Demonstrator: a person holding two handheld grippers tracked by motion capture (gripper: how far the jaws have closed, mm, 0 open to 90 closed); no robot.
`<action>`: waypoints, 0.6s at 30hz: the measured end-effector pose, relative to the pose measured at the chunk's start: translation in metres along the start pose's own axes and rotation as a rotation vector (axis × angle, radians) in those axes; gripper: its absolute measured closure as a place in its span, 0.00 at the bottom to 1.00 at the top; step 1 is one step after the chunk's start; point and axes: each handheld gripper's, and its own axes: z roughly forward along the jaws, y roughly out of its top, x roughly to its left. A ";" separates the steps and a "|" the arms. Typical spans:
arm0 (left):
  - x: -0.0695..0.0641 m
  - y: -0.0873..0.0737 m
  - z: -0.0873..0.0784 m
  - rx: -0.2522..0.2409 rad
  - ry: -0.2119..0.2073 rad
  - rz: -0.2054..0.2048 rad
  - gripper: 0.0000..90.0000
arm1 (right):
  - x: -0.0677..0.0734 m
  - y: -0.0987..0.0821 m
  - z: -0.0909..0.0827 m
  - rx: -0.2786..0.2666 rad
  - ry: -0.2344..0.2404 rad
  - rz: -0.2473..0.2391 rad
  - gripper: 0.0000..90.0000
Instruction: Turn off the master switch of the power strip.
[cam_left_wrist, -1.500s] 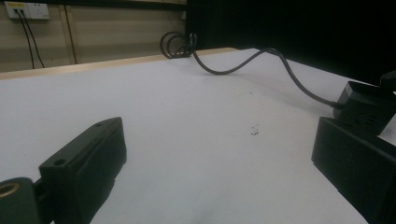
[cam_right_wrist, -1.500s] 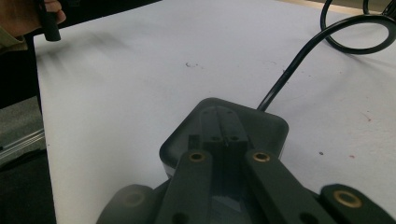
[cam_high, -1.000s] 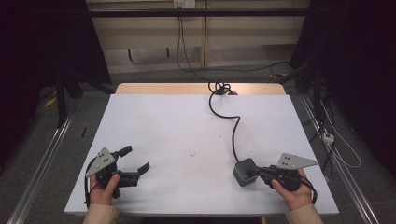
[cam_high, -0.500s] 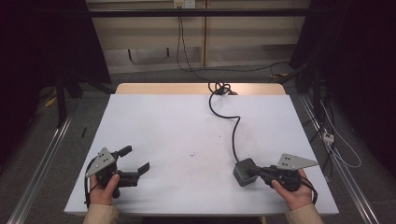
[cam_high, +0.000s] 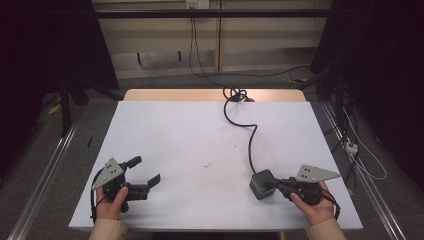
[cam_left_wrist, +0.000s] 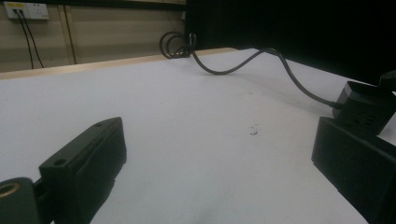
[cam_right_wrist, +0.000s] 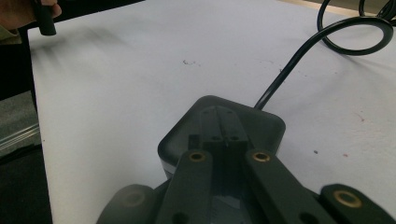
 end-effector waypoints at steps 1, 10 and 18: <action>0.000 0.000 0.000 -0.001 0.000 -0.002 0.03 | 0.000 0.000 0.000 0.000 0.001 0.001 1.00; 0.000 0.000 0.000 -0.001 0.000 -0.001 0.03 | 0.001 0.001 0.000 0.004 -0.005 -0.001 1.00; 0.000 0.000 0.000 -0.001 0.000 -0.001 0.03 | 0.000 0.001 0.000 0.006 -0.003 0.000 1.00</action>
